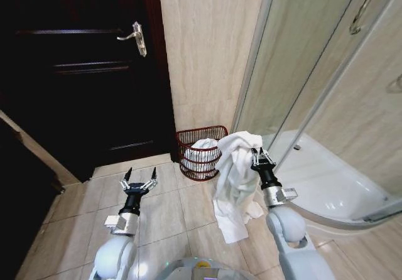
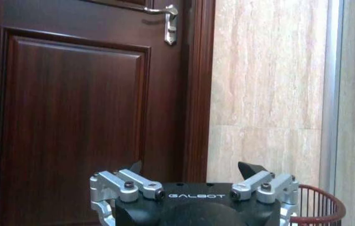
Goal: Discard the used towel into the hamper.
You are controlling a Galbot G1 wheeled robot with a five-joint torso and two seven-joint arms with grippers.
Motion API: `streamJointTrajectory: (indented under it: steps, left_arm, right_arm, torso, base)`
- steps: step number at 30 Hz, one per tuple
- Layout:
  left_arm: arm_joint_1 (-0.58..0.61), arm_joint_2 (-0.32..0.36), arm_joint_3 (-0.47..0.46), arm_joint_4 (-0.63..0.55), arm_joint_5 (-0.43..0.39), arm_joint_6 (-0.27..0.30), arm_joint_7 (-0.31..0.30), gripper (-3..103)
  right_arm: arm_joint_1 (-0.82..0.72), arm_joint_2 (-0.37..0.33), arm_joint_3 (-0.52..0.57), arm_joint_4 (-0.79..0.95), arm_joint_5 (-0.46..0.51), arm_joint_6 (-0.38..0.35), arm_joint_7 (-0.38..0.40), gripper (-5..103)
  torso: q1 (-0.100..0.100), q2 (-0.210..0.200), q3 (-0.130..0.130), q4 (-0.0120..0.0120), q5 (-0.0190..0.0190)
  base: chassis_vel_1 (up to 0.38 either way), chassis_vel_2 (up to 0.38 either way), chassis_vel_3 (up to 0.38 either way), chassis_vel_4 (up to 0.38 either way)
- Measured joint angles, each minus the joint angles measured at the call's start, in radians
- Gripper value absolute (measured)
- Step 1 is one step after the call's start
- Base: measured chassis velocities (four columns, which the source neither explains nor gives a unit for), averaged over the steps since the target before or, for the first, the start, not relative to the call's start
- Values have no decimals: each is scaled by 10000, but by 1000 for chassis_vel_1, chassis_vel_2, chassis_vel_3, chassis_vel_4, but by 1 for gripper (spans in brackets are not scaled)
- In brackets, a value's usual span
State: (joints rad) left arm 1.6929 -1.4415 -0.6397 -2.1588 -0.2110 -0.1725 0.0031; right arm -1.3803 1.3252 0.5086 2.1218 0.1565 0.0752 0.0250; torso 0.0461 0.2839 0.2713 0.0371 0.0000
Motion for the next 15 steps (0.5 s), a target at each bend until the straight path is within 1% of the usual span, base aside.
streamJointTrajectory:
  steps: [4, 11, 15]
  left_arm:
    - [-20, -45, 0, -3, 14, -10, -2, 100]
    - [-44, -183, 44, -12, 136, -30, -31, 100]
    - [-58, -198, 71, -64, 164, -29, -57, 100]
  right_arm:
    - [-60, -48, 31, 35, 46, -1, 1, 11]
    - [-94, -22, 67, 34, 76, 7, -21, 11]
    - [-90, 20, 67, 35, 77, 12, -26, 11]
  torso:
    - [49, 125, 80, -1, 0]
    - [161, 480, 321, -1, 0]
    - [215, 606, 392, 0, 0]
  base:
    - [0, 0, 0, 0]
    - [0, 0, 0, 0]
    - [0, 0, 0, 0]
